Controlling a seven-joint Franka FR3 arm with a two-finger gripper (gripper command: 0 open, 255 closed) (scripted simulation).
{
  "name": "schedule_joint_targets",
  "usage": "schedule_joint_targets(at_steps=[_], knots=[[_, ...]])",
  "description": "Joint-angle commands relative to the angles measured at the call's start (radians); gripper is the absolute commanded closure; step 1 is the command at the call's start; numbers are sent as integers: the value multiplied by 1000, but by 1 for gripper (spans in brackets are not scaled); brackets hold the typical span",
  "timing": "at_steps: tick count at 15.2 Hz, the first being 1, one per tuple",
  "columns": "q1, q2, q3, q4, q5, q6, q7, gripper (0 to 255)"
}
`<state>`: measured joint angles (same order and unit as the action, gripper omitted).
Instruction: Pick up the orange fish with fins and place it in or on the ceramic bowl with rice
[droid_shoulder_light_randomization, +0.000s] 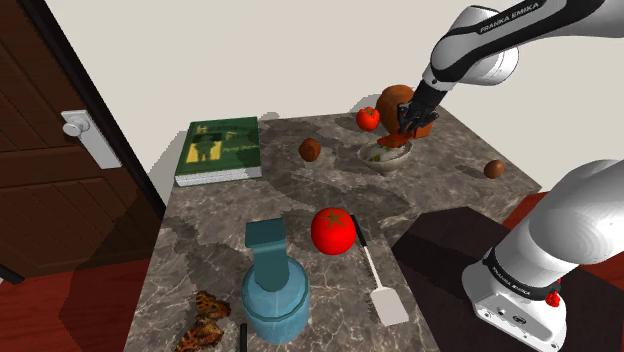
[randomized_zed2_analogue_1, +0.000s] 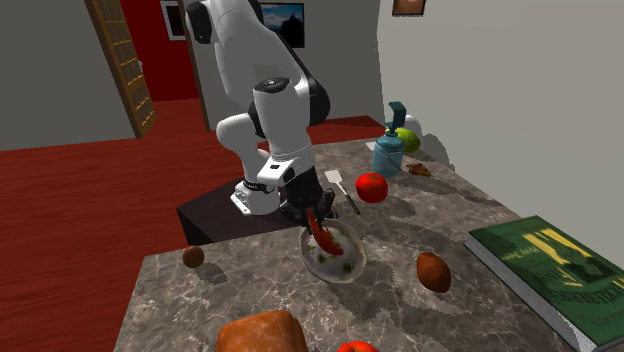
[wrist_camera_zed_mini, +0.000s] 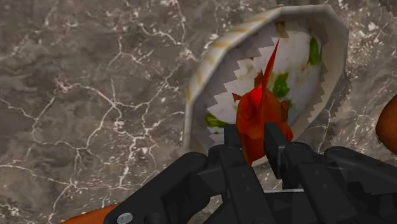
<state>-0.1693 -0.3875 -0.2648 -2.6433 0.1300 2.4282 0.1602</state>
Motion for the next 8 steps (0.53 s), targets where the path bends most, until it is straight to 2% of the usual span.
schedule_joint_targets(at_steps=[1, 6, 7, 8], knots=[[1, 6, 0, -3, 1, 3, -1, 255], [2, 6, 0, -3, 1, 3, -1, 255], [3, 12, -1, 0, 4, 6, -2, 0], [5, 13, 0, -1, 4, 8, 0, 0]])
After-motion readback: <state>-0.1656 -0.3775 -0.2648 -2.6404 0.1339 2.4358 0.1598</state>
